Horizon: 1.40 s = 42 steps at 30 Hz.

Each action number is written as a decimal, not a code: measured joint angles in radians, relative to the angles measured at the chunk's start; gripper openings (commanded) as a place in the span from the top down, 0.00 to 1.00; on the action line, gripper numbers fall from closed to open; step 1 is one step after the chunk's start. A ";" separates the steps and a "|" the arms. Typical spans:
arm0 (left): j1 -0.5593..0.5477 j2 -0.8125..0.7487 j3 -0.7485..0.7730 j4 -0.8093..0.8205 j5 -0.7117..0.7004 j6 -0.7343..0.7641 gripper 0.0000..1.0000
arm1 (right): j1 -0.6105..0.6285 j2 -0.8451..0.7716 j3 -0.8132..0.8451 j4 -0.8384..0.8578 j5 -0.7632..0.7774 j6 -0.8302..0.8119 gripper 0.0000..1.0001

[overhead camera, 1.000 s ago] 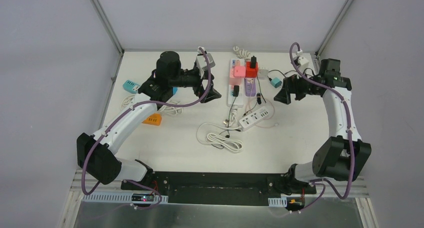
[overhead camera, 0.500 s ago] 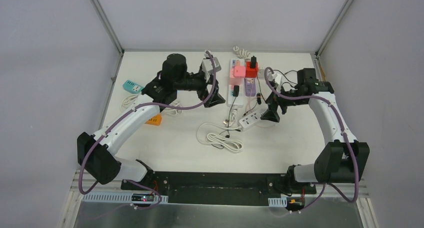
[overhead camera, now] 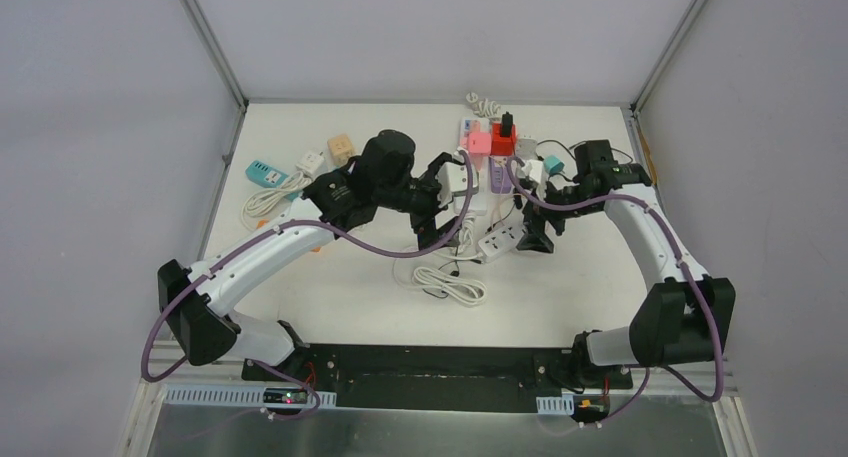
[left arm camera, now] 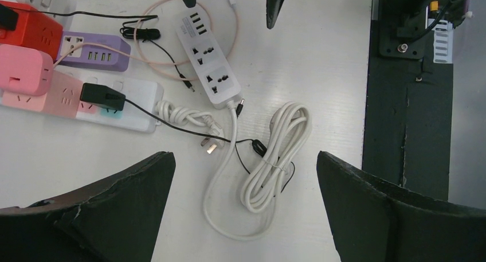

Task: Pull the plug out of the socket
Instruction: Pick up the socket from the center of the board.

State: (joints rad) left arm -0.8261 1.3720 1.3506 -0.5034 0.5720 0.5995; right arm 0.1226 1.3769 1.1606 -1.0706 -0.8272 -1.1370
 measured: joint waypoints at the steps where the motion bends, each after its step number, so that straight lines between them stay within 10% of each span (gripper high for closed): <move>1: -0.006 0.000 0.001 -0.007 -0.005 0.005 0.01 | 0.005 0.005 0.000 0.000 0.006 -0.002 0.04; 30: -0.005 0.024 0.029 -0.051 -0.077 0.045 0.01 | 0.195 0.201 -0.061 0.198 0.188 -0.109 0.03; 42: -0.004 -0.017 0.008 -0.055 -0.094 0.049 0.01 | 0.254 0.350 -0.061 0.307 0.330 -0.139 0.17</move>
State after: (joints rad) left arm -0.8303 1.3552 1.3586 -0.5583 0.4782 0.6483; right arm 0.3767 1.7267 1.0992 -0.7635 -0.4969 -1.2758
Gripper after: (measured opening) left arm 0.991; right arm 0.881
